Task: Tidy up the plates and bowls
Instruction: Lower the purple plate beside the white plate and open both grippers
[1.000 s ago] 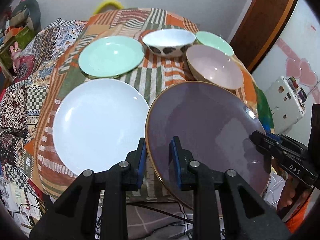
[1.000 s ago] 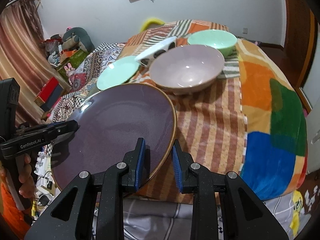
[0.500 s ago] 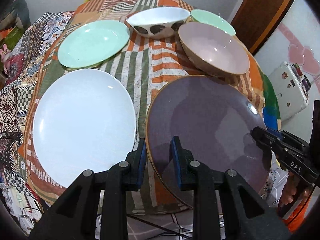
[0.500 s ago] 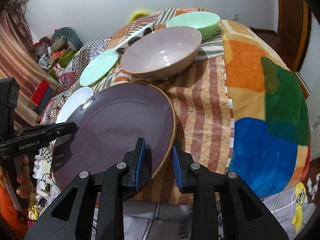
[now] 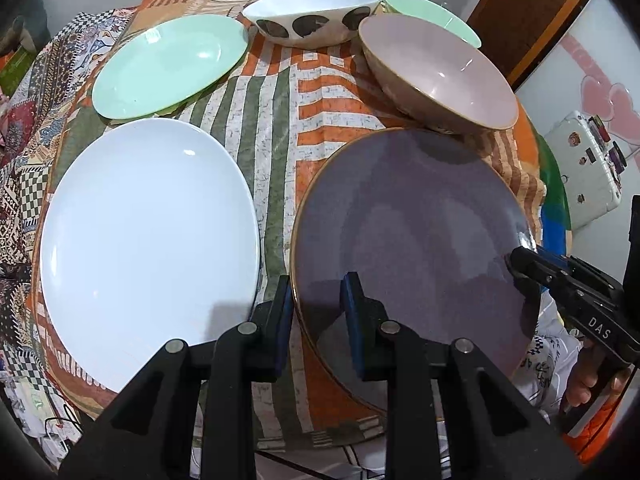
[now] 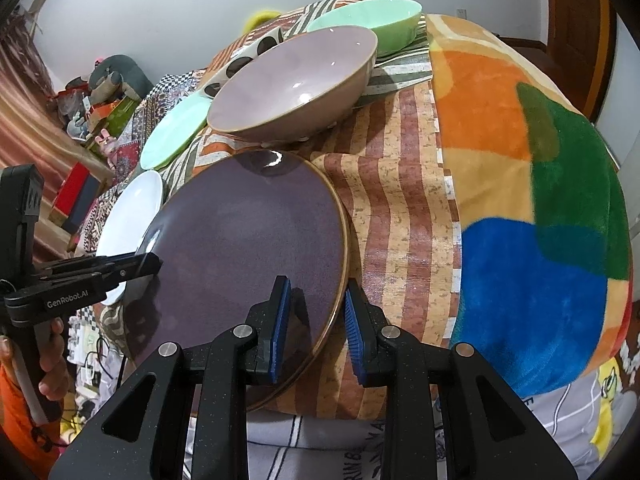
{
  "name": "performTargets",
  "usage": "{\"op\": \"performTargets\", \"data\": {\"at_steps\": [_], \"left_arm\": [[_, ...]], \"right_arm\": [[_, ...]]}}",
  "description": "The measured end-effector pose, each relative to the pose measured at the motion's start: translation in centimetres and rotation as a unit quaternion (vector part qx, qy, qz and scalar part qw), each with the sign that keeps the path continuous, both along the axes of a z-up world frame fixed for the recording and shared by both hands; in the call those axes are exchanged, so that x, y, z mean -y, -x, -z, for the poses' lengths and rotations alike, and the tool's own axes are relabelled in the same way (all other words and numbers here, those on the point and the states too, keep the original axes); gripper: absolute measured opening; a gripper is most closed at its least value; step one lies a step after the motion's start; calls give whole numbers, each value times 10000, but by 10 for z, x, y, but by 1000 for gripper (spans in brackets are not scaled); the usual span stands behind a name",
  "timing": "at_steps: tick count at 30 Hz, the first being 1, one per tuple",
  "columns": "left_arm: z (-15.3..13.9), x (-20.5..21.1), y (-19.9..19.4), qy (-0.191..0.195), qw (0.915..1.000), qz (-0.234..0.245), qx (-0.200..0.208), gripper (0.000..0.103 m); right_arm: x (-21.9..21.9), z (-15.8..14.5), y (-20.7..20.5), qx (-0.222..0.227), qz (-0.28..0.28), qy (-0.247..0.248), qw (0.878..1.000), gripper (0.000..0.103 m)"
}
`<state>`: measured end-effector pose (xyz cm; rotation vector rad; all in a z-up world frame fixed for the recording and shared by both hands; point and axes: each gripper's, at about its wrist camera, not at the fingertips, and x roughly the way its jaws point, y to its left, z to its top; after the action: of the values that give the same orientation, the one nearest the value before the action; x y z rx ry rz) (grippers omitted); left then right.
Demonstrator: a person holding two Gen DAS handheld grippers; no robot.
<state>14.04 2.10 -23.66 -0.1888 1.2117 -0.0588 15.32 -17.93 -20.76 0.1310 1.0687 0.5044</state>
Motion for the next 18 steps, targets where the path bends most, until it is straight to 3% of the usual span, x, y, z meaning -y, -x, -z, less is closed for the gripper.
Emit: {"op": "performTargets", "data": {"at_steps": [4, 10, 18], "left_arm": [[2, 1, 1, -29, 10000, 4, -25, 24], [-15, 5, 8, -343, 9990, 87, 283, 24], [-48, -7, 25, -206, 9971, -89, 729, 29]], "right_arm": [[1, 0, 0, -42, 14, -12, 10000, 24], [7, -15, 1, 206, 158, 135, 9996, 24], [14, -39, 6, 434, 271, 75, 9987, 31]]}}
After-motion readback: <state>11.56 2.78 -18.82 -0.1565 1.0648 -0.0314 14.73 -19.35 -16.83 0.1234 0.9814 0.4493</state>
